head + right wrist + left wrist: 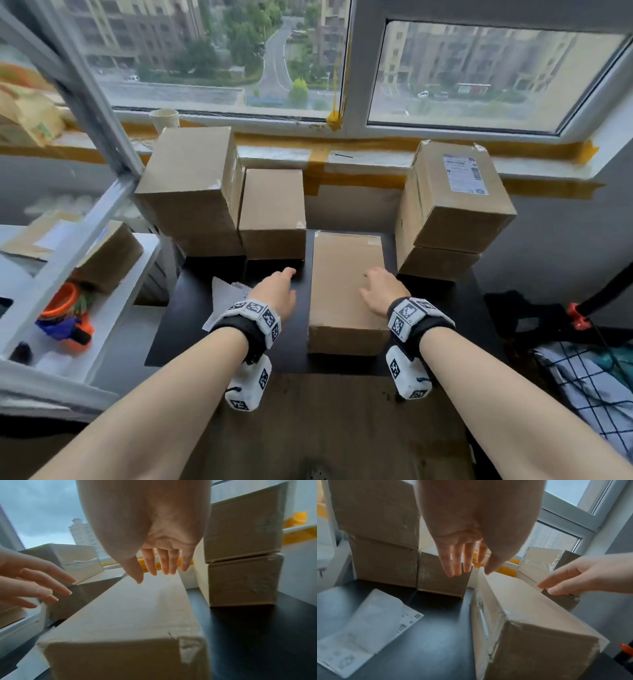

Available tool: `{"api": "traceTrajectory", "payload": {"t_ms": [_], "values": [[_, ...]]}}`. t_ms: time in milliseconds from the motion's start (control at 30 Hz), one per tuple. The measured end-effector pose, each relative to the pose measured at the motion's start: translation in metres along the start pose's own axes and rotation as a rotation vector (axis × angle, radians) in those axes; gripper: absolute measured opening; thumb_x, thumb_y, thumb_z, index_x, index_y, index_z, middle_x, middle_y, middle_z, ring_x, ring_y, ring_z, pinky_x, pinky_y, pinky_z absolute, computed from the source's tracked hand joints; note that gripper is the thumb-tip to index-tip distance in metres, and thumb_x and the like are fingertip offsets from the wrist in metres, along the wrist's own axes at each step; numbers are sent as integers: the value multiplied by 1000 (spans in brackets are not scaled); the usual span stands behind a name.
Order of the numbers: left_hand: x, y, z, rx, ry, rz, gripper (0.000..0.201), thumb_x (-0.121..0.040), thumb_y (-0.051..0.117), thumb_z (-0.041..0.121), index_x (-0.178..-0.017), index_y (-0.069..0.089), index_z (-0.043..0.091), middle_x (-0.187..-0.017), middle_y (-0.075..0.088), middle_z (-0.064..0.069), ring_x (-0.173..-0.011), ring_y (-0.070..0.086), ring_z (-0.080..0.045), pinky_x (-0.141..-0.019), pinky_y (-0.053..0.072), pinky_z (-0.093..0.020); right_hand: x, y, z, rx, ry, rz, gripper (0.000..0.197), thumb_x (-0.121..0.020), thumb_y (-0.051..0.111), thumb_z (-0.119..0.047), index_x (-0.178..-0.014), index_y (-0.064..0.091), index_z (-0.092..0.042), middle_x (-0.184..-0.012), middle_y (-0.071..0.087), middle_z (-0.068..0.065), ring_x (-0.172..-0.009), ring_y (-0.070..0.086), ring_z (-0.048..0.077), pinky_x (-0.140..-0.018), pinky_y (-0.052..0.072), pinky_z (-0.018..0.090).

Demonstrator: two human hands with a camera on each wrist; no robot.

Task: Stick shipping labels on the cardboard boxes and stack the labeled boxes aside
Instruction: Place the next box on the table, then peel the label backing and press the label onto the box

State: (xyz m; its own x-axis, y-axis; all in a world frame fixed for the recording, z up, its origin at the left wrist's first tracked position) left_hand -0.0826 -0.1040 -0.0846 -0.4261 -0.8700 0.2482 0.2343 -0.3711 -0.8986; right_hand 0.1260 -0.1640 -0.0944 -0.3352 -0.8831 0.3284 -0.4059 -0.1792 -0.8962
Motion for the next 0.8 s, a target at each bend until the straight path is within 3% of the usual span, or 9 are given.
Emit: {"api": "traceTrajectory", "payload": {"t_ms": [167,333,533,800], "values": [[11,-12,-31,-112,-96,7,42,-96,39,22,-137,40,18,-135,49,-8,-122,49,-28,-97,44,-43,-15,4,-44,28,-165,11,36,-92,44,-19,-126,52,-9,-130,52,9,-118,52,30,-102,43,44],[24,-18,-79,-133,-193,-6,38,-94,36,18,-131,45,18,-135,48,-6,-124,47,-27,-97,44,-42,-24,20,-96,89,-291,-69,34,-92,44,-19,-122,54,-6,-127,54,14,-117,52,32,-100,43,41],[34,-21,-143,-108,-309,-25,35,-94,38,21,-127,48,16,-130,51,-8,-120,50,-29,-96,45,-42,-28,52,-157,159,-339,-150,35,-94,43,-25,-125,52,-10,-130,50,10,-118,52,32,-99,44,42],[29,7,-198,-38,-301,-109,37,-94,39,19,-130,49,18,-135,52,-5,-122,51,-27,-100,44,-41,-33,118,-207,116,-349,-295,40,-93,46,-23,-132,50,-14,-139,46,7,-124,48,28,-100,42,38]]}}
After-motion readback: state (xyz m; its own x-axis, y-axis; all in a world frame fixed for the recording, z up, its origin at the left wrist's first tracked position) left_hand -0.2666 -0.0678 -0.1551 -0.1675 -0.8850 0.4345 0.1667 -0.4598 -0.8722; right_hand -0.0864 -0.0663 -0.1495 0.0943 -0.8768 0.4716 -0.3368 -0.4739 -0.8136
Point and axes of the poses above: each hand's wrist, its own x-axis away from the middle knuckle, its own y-axis out of the palm, z = x × y, the point moved 1 cm from there along -x, towards the middle knuckle
